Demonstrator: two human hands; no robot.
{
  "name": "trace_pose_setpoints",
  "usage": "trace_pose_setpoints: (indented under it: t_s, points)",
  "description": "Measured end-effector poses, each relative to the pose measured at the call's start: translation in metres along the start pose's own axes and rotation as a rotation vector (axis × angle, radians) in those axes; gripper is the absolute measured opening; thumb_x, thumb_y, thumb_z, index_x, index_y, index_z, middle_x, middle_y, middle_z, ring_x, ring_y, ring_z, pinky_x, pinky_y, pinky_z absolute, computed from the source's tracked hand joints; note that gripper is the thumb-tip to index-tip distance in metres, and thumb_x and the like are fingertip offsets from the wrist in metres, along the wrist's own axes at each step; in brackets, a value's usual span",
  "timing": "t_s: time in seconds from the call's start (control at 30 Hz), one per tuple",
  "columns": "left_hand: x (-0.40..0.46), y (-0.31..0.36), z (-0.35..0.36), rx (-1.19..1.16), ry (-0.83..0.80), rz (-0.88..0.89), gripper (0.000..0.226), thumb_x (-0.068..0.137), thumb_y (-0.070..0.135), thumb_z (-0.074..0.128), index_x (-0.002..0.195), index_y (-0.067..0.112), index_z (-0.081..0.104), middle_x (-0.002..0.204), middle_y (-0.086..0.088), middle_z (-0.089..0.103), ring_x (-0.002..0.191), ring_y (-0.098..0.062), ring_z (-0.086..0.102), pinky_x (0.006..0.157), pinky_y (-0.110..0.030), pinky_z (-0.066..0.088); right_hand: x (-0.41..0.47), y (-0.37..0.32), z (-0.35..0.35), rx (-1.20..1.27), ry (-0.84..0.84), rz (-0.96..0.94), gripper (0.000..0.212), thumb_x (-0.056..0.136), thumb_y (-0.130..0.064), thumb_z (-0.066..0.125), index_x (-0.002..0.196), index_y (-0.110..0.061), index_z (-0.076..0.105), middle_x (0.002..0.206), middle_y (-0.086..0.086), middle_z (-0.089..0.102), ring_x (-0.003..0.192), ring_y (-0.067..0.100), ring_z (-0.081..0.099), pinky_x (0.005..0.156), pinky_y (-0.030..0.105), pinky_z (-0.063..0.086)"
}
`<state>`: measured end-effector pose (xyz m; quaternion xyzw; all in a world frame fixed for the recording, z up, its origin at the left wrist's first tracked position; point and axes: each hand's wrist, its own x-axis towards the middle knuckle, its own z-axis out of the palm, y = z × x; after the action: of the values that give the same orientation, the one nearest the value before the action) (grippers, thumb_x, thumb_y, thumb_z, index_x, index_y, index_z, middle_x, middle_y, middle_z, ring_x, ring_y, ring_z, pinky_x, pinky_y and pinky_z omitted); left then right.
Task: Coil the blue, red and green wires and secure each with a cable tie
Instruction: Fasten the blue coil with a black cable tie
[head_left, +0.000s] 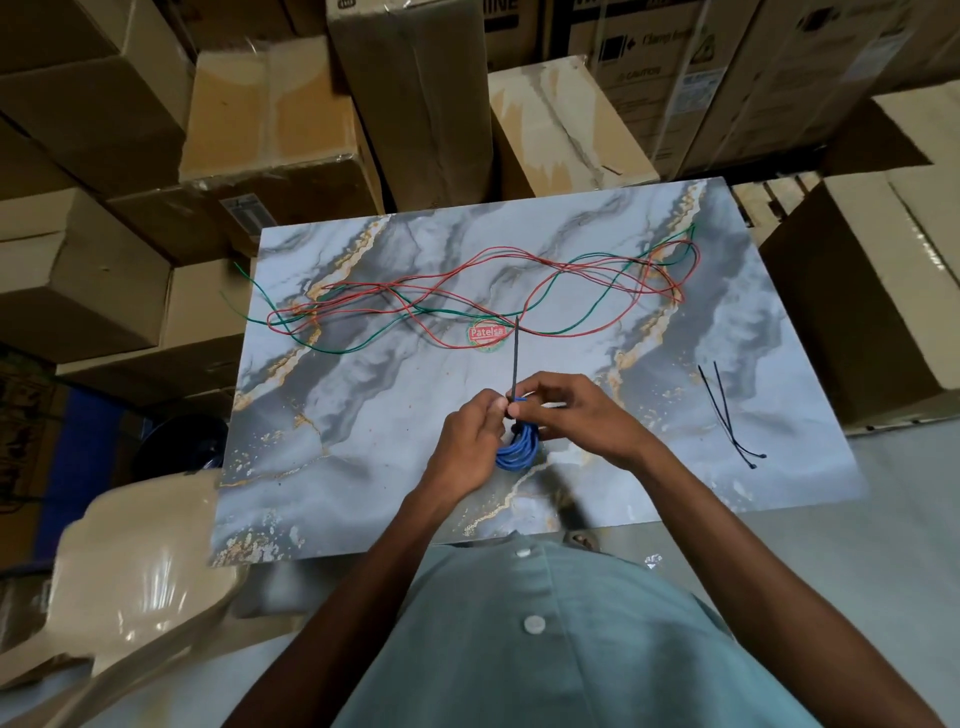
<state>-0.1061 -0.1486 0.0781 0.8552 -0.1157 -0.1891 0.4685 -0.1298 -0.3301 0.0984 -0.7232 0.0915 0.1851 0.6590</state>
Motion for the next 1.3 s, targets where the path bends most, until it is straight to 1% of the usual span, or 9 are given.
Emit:
trace_pose_setpoints:
  t_s: [0.2, 0.37, 0.53, 0.67, 0.77, 0.97, 1.1, 1.23, 1.3]
  points:
    - [0.000, -0.006, 0.005, -0.259, 0.064, -0.140, 0.035, 0.108, 0.030, 0.038, 0.086, 0.013, 0.057, 0.068, 0.003, 0.052, 0.062, -0.005, 0.049, 0.066, -0.025, 0.041, -0.005, 0.009, 0.009, 0.126, -0.020, 0.006, 0.035, 0.093, -0.022, 0.077, 0.128, -0.018, 0.072, 0.104, 0.016, 0.078, 0.107, 0.031, 0.074, 0.094, 0.048, 0.060]
    - [0.002, -0.007, 0.008, -0.573, 0.035, -0.376, 0.047, 0.104, 0.044, 0.040, 0.102, 0.004, 0.065, 0.093, -0.020, 0.066, 0.088, -0.030, 0.062, 0.094, -0.057, 0.051, 0.001, 0.020, 0.015, 0.069, 0.106, -0.022, 0.038, 0.090, -0.015, 0.080, 0.127, -0.010, 0.073, 0.104, 0.012, 0.080, 0.104, 0.026, 0.076, 0.092, 0.053, 0.061]
    - [0.007, 0.006, 0.007, -0.763, 0.055, -0.484, 0.037, 0.109, 0.025, 0.034, 0.103, 0.009, 0.067, 0.102, -0.019, 0.071, 0.098, -0.031, 0.065, 0.096, -0.050, 0.052, 0.004, 0.023, 0.018, 0.059, 0.212, -0.035, 0.044, 0.086, -0.013, 0.083, 0.128, -0.014, 0.072, 0.096, 0.012, 0.080, 0.096, 0.026, 0.078, 0.090, 0.053, 0.062]
    - [0.008, 0.003, 0.005, -0.798, 0.040, -0.506, 0.036, 0.108, 0.022, 0.035, 0.105, 0.007, 0.068, 0.101, -0.020, 0.068, 0.095, -0.029, 0.064, 0.097, -0.051, 0.052, 0.005, 0.025, 0.017, 0.035, 0.190, -0.042, 0.064, 0.090, -0.020, 0.080, 0.147, -0.033, 0.055, 0.090, 0.012, 0.079, 0.098, 0.024, 0.076, 0.092, 0.044, 0.061]
    - [0.010, 0.001, 0.005, -0.766, 0.080, -0.466, 0.035, 0.108, 0.021, 0.036, 0.100, 0.008, 0.067, 0.088, -0.013, 0.064, 0.082, -0.022, 0.063, 0.093, -0.045, 0.053, 0.002, 0.021, 0.016, -0.045, 0.127, -0.062, 0.056, 0.089, -0.033, 0.081, 0.142, -0.033, 0.061, 0.112, 0.003, 0.078, 0.102, 0.017, 0.075, 0.093, 0.046, 0.061]
    - [0.011, 0.001, 0.001, -0.514, 0.096, -0.326, 0.035, 0.108, 0.025, 0.038, 0.097, 0.008, 0.066, 0.077, -0.002, 0.057, 0.076, -0.018, 0.056, 0.078, -0.037, 0.050, -0.007, 0.009, 0.010, -0.204, -0.037, -0.074, 0.118, 0.061, -0.013, 0.100, 0.159, -0.031, 0.036, 0.140, -0.008, 0.059, 0.103, 0.013, 0.074, 0.092, 0.025, 0.059]
    - [0.008, 0.008, -0.001, -0.389, 0.029, -0.228, 0.038, 0.109, 0.028, 0.036, 0.106, 0.005, 0.066, 0.081, -0.005, 0.061, 0.074, -0.015, 0.059, 0.074, -0.032, 0.051, -0.003, 0.004, 0.015, -0.459, 0.055, -0.165, 0.106, 0.063, -0.021, 0.100, 0.154, -0.020, 0.046, 0.135, 0.001, 0.067, 0.097, 0.011, 0.070, 0.100, 0.031, 0.057]
    - [0.006, 0.007, -0.002, -0.397, -0.015, -0.223, 0.037, 0.109, 0.029, 0.035, 0.113, 0.008, 0.065, 0.090, -0.005, 0.063, 0.081, -0.016, 0.064, 0.079, -0.034, 0.054, -0.004, 0.001, 0.018, -0.575, 0.089, -0.182, 0.097, 0.064, -0.031, 0.098, 0.149, -0.016, 0.053, 0.114, 0.000, 0.073, 0.078, -0.008, 0.062, 0.091, 0.008, 0.049]
    - [0.003, 0.005, -0.001, -0.389, -0.036, -0.208, 0.036, 0.109, 0.029, 0.035, 0.115, 0.008, 0.063, 0.091, -0.003, 0.063, 0.083, -0.018, 0.064, 0.077, -0.032, 0.053, -0.004, 0.002, 0.020, -0.565, 0.097, -0.177, 0.096, 0.064, -0.035, 0.098, 0.147, -0.015, 0.055, 0.113, 0.000, 0.075, 0.083, -0.006, 0.066, 0.093, 0.009, 0.049]
